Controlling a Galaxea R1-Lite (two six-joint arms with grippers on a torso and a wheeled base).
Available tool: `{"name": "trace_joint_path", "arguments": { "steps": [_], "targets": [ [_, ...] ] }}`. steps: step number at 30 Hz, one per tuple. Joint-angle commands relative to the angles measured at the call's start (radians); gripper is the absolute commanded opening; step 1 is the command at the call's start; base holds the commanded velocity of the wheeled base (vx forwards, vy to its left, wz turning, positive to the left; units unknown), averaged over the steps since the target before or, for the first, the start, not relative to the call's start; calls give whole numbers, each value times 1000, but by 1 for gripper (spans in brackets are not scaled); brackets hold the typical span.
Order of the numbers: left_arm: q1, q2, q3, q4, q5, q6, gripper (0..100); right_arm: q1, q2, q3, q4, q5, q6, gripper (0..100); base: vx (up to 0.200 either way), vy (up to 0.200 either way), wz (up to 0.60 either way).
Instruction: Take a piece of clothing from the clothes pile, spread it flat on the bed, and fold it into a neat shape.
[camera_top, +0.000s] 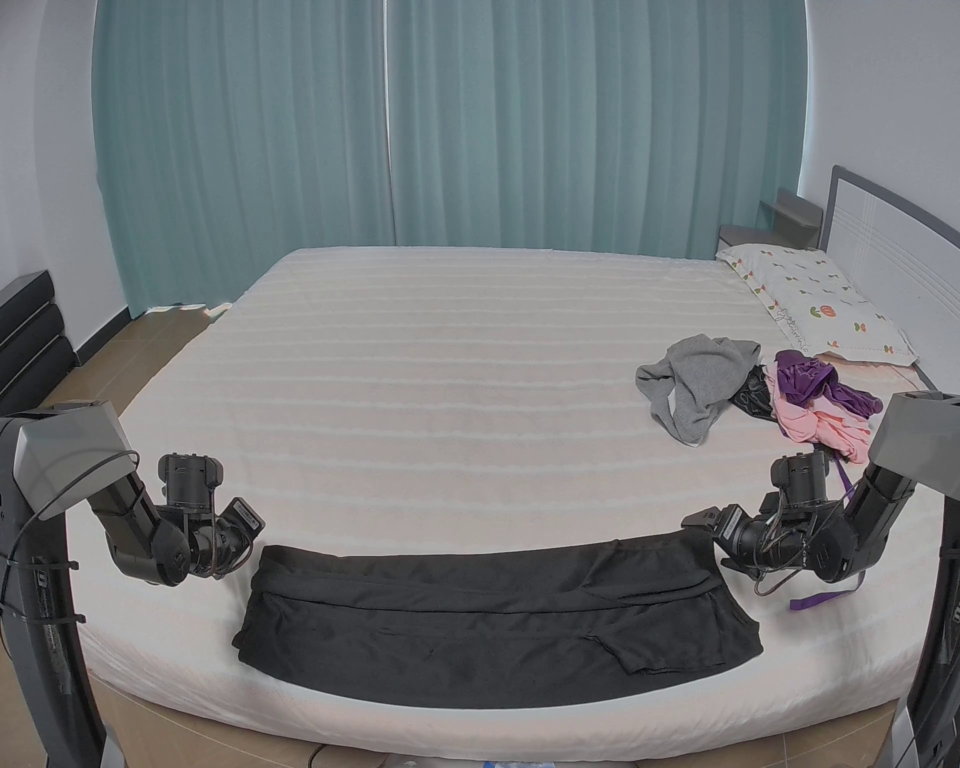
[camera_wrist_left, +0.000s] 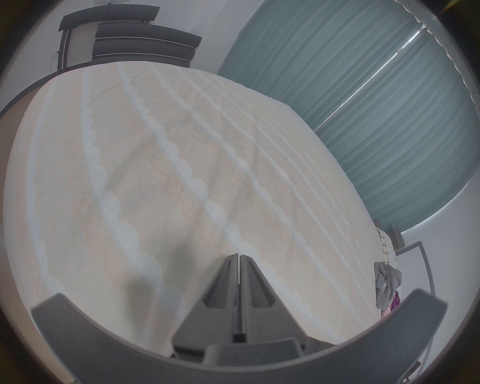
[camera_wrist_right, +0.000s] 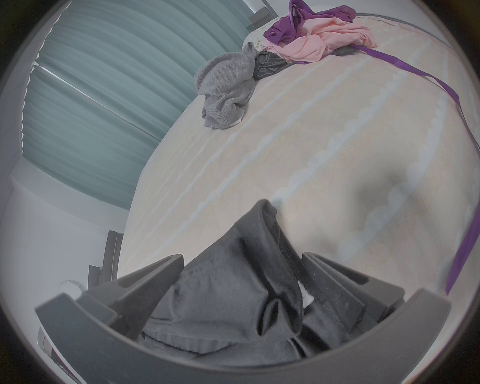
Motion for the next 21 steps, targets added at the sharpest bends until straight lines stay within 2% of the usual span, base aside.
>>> {"name": "trace_joint_path", "arguments": {
  "steps": [1,5,10,11,15,21],
  "targets": [
    [0,0,5,0,0,0,0,-4,48,-50,1,-33,0,100,0,0,0],
    [-1,-1,6,0,0,-2,0,2,80,-91,1,-65,0,100,0,0,0],
    [-1,0,6,0,-1,-2,0,10,103,-109,-11,-68,3,100,0,0,0],
    [-1,0,6,0,0,-2,0,10,108,-113,-17,-68,5,0,0,0,0],
    [-1,-1,9,0,0,-2,0,11,114,-111,-45,-71,5,0,0,0,0],
    [-1,-20,46,-2,-12,1,0,11,114,-109,-62,-116,5,0,0,0,0]
  ]
}}
